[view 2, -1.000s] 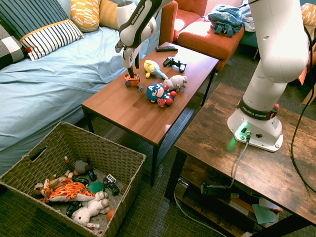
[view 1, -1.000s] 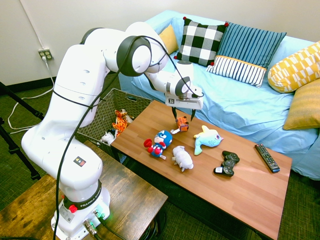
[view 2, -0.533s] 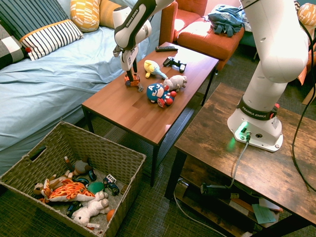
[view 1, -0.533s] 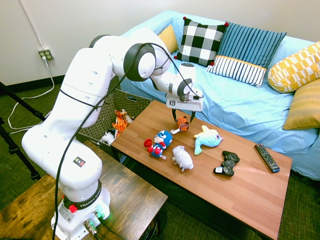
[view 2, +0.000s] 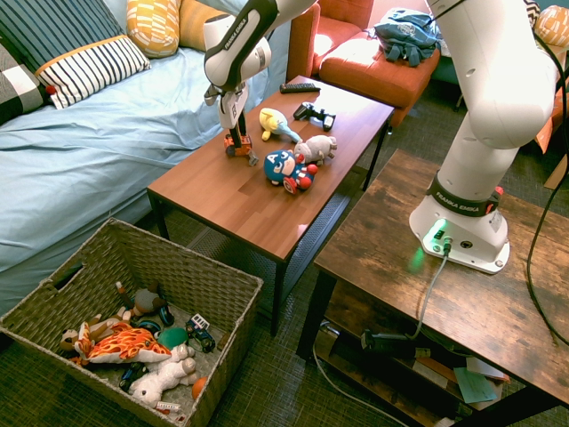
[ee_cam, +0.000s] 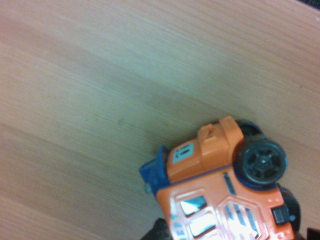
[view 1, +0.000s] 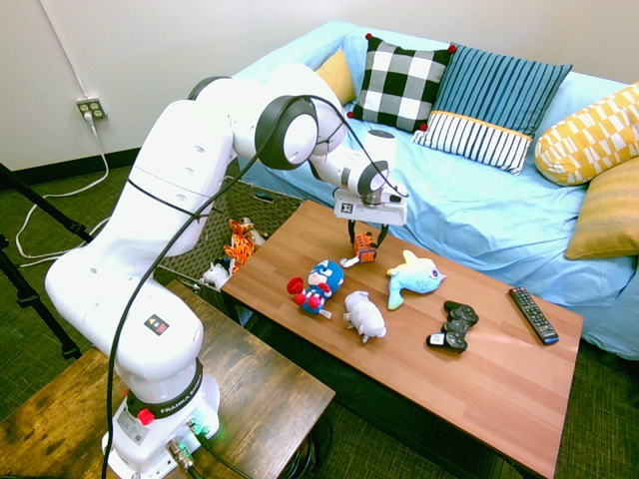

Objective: Put the toy car in the basket

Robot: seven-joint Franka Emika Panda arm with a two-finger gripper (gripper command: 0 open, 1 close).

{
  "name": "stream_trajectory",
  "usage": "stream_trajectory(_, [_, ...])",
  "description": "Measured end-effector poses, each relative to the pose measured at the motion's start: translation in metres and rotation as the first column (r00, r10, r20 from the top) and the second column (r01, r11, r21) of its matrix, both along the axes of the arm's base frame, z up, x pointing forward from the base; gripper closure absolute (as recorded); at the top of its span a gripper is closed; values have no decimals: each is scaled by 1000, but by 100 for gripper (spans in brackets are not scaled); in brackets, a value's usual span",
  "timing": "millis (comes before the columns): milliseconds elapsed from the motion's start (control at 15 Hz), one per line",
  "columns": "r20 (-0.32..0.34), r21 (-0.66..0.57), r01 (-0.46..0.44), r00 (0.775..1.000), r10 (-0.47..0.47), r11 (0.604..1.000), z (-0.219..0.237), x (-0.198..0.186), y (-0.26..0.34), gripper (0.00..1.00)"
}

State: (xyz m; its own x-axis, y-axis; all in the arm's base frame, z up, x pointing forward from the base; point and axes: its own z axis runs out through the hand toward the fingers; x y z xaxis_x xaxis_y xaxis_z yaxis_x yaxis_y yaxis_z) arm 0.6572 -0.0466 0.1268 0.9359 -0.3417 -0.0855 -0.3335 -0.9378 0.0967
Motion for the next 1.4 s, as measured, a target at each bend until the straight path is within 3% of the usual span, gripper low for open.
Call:
stream_trajectory(400, [28, 16, 10, 1000, -10, 1000, 13, 5, -5, 100])
stream_trajectory(667, [95, 52, -32, 995, 27, 998, 82, -1, 31, 100])
stream_trajectory(933, [105, -20, -150, 983, 151, 989, 121, -49, 173, 100])
stream_trajectory(1333, [-17, -93, -323, 946, 323, 942, 78, -142, 423, 100])
stream_trajectory(1400, [-42, -111, -346, 938, 344, 932, 70, -148, 449, 0])
